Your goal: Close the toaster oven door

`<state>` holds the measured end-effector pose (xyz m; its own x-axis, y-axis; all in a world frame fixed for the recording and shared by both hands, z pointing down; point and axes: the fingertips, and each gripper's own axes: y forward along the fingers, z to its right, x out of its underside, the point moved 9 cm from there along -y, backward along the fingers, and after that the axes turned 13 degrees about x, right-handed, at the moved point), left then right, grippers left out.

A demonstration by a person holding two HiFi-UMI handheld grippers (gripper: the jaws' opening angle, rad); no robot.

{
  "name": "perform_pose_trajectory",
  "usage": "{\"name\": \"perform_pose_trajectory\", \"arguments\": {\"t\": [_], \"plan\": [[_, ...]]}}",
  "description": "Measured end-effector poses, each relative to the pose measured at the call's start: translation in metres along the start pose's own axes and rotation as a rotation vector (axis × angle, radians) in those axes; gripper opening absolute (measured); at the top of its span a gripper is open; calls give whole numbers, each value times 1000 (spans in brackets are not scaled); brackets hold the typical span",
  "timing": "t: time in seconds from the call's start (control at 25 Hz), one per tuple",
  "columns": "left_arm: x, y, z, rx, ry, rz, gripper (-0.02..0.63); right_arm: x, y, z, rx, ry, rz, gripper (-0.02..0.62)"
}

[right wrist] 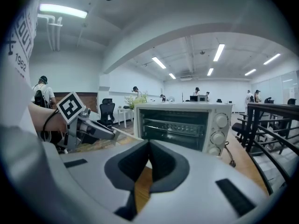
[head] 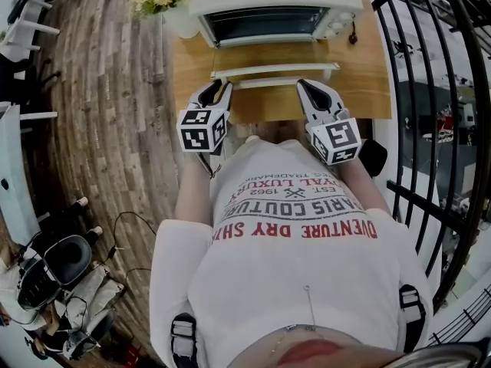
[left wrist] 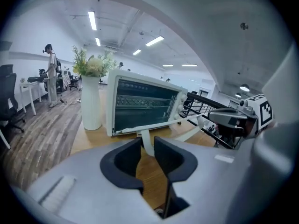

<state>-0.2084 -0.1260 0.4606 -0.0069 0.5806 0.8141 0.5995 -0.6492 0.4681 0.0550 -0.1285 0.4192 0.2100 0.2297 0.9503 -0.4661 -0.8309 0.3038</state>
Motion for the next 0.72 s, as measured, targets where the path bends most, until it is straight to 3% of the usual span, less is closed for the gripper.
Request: {"name": "perform_pose_trajectory", "arguments": {"t": [0.16, 0.72], "plan": [[-16, -1, -4, -13, 10, 55, 98, -2, 2, 1, 2, -6, 8, 6], [-51, 3, -12, -15, 48, 130, 98, -11, 2, 9, 33, -18, 37, 5]]}}
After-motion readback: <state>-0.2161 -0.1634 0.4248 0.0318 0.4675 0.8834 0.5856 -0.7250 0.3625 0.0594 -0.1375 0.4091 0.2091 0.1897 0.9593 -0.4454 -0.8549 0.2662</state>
